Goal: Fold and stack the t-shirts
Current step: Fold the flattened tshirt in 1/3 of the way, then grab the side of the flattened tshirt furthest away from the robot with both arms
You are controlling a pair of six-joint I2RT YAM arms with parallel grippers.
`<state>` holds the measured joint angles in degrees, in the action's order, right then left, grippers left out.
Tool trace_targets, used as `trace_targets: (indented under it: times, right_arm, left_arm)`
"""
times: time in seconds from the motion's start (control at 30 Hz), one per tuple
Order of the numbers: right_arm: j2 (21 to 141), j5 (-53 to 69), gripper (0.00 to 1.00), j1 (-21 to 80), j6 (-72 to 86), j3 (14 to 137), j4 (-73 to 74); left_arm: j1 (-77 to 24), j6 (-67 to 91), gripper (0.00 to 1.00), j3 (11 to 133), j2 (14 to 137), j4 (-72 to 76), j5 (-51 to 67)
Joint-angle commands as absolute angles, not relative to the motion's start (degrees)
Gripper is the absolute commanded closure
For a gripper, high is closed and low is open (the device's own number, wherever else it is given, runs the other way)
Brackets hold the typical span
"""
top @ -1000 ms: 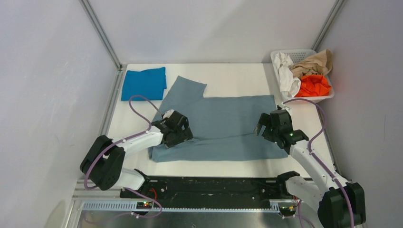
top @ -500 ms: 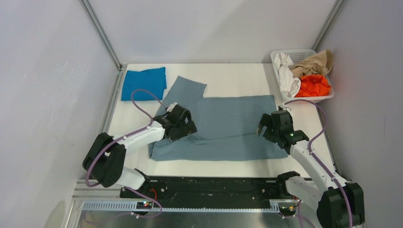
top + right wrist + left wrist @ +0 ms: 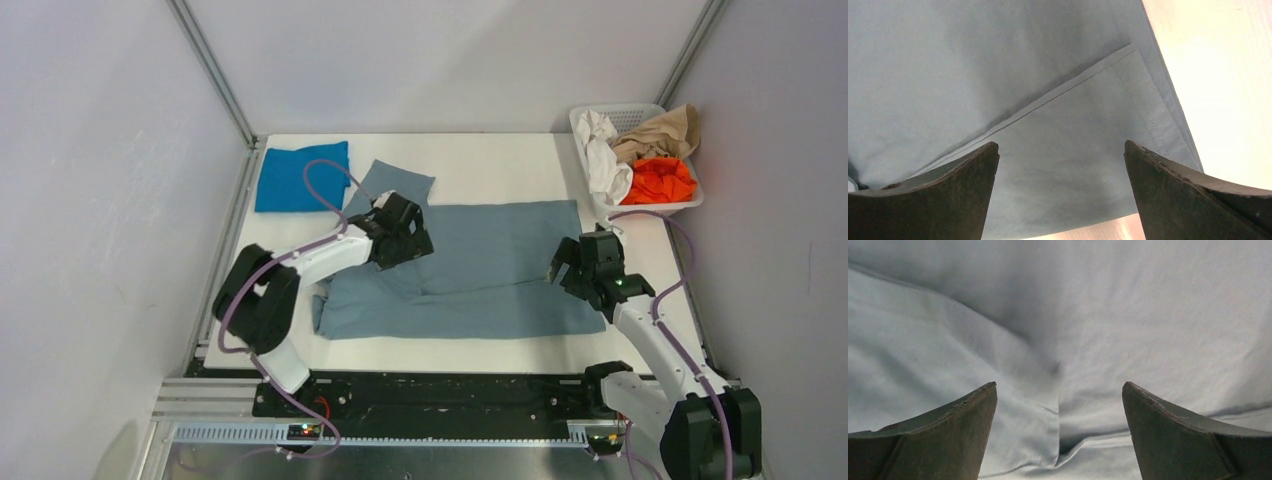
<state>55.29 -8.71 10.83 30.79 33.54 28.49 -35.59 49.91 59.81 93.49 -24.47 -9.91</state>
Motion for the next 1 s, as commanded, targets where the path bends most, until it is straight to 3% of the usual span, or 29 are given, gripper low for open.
trace_targets:
  times: [0.0, 0.33, 0.5, 0.77, 0.97]
  right_arm:
    - [53.37, -8.79, 0.0, 9.85, 29.45, 33.48, 28.2]
    - [51.0, -7.87, 0.0, 9.46, 29.06, 33.73, 22.55]
    - [54.28, -4.1, 0.0, 9.42, 28.73, 34.39, 15.1]
    - [55.81, -7.06, 0.0, 9.49, 26.81, 34.98, 13.52]
    - [56.0, -8.4, 0.0, 9.44, 26.05, 34.98, 14.64]
  left_arm:
    - [-35.24, 46.42, 0.02, 67.02, 98.17, -23.54, -11.78]
    - [-28.42, 34.85, 0.02, 82.56, 102.27, -23.43, -14.61]
    - [-21.59, 28.54, 0.02, 94.14, 112.66, -23.31, -10.92]
    - [-12.07, 24.47, 0.02, 116.42, 130.65, -23.62, 5.69]
    - [-9.97, 24.71, 0.02, 126.4, 138.34, -23.98, 0.51]
